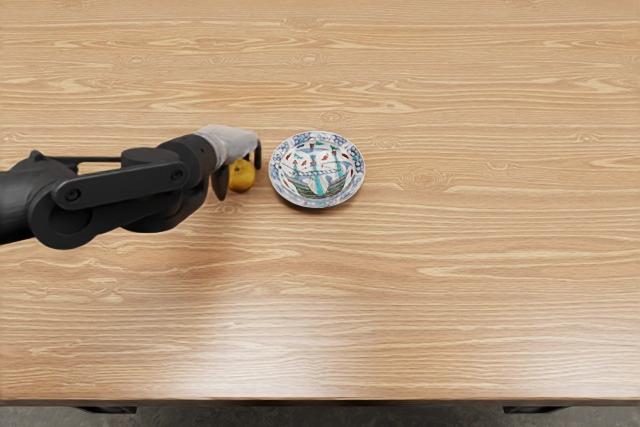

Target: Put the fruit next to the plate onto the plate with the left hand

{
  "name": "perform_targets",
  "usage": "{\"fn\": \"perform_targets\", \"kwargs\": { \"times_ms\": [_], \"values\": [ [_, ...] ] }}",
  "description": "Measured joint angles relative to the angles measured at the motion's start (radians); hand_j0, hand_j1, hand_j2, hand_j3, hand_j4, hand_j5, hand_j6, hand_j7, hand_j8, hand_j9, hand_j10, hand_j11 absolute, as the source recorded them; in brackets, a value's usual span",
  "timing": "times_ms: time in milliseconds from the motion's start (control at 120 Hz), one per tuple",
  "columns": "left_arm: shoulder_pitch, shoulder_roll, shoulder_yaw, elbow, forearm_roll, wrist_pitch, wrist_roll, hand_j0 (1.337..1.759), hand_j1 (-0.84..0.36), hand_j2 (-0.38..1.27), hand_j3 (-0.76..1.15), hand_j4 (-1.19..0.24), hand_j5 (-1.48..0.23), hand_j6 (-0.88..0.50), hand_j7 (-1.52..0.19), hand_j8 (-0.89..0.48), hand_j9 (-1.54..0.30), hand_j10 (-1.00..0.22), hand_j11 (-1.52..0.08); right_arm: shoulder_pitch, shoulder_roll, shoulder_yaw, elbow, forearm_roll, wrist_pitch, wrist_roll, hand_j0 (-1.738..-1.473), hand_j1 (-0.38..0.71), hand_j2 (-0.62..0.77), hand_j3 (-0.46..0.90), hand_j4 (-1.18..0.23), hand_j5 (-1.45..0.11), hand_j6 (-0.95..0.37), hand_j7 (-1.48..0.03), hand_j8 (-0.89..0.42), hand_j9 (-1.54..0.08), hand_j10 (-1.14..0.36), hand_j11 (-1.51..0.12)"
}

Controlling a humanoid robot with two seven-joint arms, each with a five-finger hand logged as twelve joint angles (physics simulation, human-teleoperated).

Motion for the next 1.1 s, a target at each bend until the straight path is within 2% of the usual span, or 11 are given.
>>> {"fn": "perform_targets", "kwargs": {
  "times_ms": [192, 333, 467, 550, 633, 908, 1100],
  "values": [
    [0.000, 0.001, 0.004, 0.003, -0.001, -0.002, 0.000, 1.657, -0.27, 0.12, 0.00, -0.55, -0.69, -0.45, -0.70, -0.53, -0.70, -0.54, -0.70, 0.000, 0.000, 0.000, 0.000, 0.000, 0.000, 0.000, -1.658, -0.32, 0.00, 0.00, -0.02, -0.03, -0.02, -0.03, -0.02, -0.03, -0.02, -0.03],
    [-0.002, 0.001, 0.015, 0.003, 0.003, -0.002, 0.000, 1.655, -0.30, 0.25, 0.00, -0.56, -0.80, -0.44, -0.82, -0.53, -0.83, -0.63, -0.82, 0.000, 0.000, 0.000, 0.000, 0.000, 0.000, 0.000, -1.658, -0.32, 0.00, 0.00, -0.02, -0.03, -0.02, -0.03, -0.02, -0.03, -0.02, -0.03],
    [-0.002, 0.001, 0.019, 0.004, 0.006, -0.002, 0.000, 1.652, -0.29, 0.35, 0.00, -0.61, -0.87, -0.45, -0.91, -0.57, -0.92, -0.68, -0.92, 0.000, 0.000, 0.000, 0.000, 0.000, 0.000, 0.000, -1.658, -0.32, -0.01, 0.00, -0.02, -0.03, -0.02, -0.03, -0.02, -0.03, -0.02, -0.03],
    [-0.002, 0.001, 0.020, 0.006, 0.004, -0.004, 0.000, 1.651, -0.27, 0.35, 0.00, -0.62, -0.91, -0.45, -0.94, -0.58, -0.96, -0.70, -0.96, 0.000, 0.000, 0.000, 0.000, 0.000, 0.000, 0.000, -1.658, -0.32, -0.01, 0.00, -0.02, -0.03, -0.02, -0.03, -0.02, -0.03, -0.02, -0.03],
    [-0.012, 0.001, 0.021, 0.007, -0.003, -0.010, 0.000, 1.652, -0.27, 0.40, 0.00, -0.61, -0.94, -0.45, -0.97, -0.59, -0.98, -0.72, -0.98, 0.000, 0.000, 0.000, 0.000, 0.000, 0.000, 0.000, -1.658, -0.32, -0.01, 0.00, -0.02, -0.03, -0.02, -0.03, -0.02, -0.03, -0.02, -0.03],
    [-0.058, 0.005, 0.018, 0.008, -0.041, -0.034, 0.000, 1.651, -0.20, 0.29, 0.00, -0.62, -0.99, -0.47, -1.00, -0.61, -1.01, -0.73, -1.01, 0.000, 0.000, 0.000, 0.000, 0.000, 0.000, 0.000, -1.658, -0.32, 0.00, 0.00, -0.02, -0.03, -0.02, -0.03, -0.02, -0.03, -0.02, -0.03],
    [-0.109, -0.009, 0.016, 0.015, -0.086, -0.044, 0.000, 1.652, -0.23, 0.40, 0.00, -0.62, -1.00, -0.48, -1.01, -0.62, -1.01, -0.74, -1.01, 0.000, 0.000, 0.000, 0.000, 0.000, 0.000, 0.000, -1.658, -0.32, 0.00, 0.00, -0.02, -0.03, -0.02, -0.03, -0.02, -0.03, -0.02, -0.03]
  ]
}}
